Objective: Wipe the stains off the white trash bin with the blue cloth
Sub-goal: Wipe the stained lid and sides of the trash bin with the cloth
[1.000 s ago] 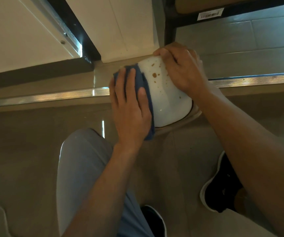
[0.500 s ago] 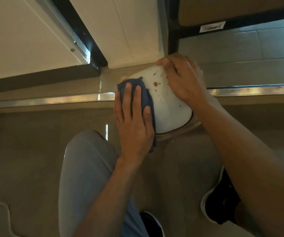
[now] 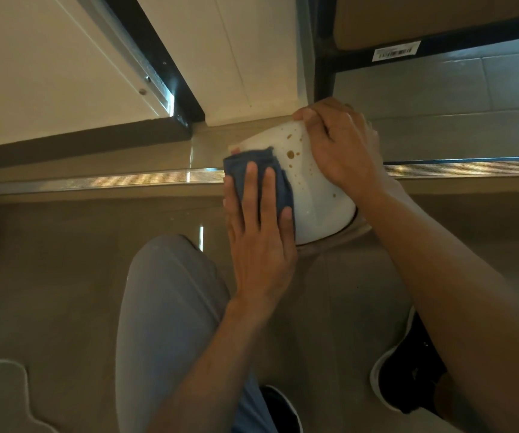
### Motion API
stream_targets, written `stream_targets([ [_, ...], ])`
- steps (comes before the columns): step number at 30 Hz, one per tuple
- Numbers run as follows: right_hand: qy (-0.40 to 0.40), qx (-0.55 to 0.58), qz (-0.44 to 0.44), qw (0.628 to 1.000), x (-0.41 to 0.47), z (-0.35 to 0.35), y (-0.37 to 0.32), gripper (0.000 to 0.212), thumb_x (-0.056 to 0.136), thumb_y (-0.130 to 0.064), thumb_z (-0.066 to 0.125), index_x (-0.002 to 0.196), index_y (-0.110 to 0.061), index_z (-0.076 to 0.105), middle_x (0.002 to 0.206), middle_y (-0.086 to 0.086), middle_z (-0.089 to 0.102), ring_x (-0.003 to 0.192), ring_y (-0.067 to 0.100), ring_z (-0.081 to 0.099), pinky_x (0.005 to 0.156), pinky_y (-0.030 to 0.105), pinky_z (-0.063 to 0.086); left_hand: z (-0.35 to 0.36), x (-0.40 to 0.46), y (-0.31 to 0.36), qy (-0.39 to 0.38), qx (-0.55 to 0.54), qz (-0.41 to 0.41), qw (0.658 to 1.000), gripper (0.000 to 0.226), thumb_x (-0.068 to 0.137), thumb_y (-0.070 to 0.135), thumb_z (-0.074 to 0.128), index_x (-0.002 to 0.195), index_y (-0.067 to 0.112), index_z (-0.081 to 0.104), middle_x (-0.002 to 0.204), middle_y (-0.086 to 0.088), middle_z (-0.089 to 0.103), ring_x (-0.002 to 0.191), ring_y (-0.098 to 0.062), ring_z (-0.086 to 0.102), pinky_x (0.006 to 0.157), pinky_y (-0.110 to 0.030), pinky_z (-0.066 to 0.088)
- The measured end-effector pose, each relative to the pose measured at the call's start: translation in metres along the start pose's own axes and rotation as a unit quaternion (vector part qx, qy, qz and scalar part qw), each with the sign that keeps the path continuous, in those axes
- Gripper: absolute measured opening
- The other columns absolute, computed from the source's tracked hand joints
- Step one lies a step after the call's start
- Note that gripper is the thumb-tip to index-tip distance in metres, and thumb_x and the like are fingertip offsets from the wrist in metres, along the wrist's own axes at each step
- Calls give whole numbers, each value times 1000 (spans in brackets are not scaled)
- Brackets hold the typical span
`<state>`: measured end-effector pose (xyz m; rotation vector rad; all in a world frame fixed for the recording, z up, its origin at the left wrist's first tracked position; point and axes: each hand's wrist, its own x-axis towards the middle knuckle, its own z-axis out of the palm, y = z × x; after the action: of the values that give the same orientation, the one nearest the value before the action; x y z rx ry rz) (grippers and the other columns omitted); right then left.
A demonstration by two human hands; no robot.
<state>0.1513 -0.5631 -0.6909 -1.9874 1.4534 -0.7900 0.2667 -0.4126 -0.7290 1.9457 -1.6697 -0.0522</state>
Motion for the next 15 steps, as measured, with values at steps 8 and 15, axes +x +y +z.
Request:
stream_targets([
  [8, -1, 6, 1, 1000, -1, -1, 0, 35, 106, -34, 34, 114, -25, 67, 117, -5, 63, 109, 17, 57, 90, 39, 45, -16, 97, -8, -29, -116, -100, 988, 44, 109, 31, 31, 146, 18, 50, 143, -3, 54, 133, -23, 47, 112, -49, 38],
  [15, 2, 8, 5, 1000, -1, -2, -1, 35, 106, -34, 35, 113, -24, 68, 117, -5, 64, 108, 17, 58, 87, 36, 43, -4, 16, -1, 5, -37, 4, 999, 51, 109, 24, 39, 157, 8, 31, 166, -12, 24, 157, -35, 10, 128, -48, 15],
])
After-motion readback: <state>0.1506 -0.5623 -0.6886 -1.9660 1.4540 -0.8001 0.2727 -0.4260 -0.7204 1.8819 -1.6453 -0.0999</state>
